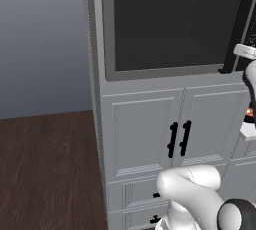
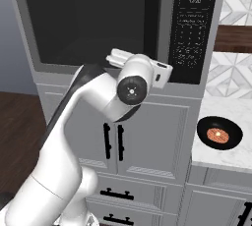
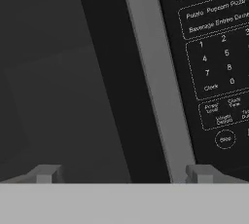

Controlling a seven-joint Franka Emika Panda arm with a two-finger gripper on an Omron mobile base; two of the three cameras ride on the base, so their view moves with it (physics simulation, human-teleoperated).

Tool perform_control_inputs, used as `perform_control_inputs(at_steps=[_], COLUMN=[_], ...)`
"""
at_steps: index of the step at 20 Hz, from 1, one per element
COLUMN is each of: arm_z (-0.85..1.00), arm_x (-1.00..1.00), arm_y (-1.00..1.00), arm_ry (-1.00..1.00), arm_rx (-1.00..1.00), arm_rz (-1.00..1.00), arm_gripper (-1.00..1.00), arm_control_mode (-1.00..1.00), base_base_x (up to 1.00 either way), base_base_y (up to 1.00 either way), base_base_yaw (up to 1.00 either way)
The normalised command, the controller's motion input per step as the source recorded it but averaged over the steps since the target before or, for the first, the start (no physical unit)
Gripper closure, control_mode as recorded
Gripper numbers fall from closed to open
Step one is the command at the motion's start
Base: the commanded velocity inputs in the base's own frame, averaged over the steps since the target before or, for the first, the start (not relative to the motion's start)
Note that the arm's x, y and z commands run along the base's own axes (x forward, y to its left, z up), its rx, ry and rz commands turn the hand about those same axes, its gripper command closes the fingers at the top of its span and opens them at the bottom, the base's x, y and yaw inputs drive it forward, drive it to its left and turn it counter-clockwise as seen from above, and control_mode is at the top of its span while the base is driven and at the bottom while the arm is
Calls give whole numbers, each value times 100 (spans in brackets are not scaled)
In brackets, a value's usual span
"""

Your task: Open the microwave, place the bowl with waffle inside the microwave, then close the microwave door and turn it on.

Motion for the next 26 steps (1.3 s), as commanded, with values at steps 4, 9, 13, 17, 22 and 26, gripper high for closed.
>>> perform_control_inputs(at_steps=[4, 9, 13, 17, 22, 26], arm_z=[0, 0, 0, 0, -2, -6], arm_x=[27, 34, 51, 53, 49, 54], arm_y=[-21, 2, 3, 1, 0, 0], arm_ry=[1, 0, 2, 4, 3, 2], arm_rx=[0, 0, 0, 0, 0, 0], arm_rz=[11, 0, 0, 0, 0, 0], arm_gripper=[-100, -100, -100, -100, -100, -100], arm_control_mode=[-100, -100, -100, -100, -100, -100], base_base_x=[0, 0, 0, 0, 0, 0], base_base_y=[0, 0, 0, 0, 0, 0], base_base_yaw=[0, 0, 0, 0, 0, 0])
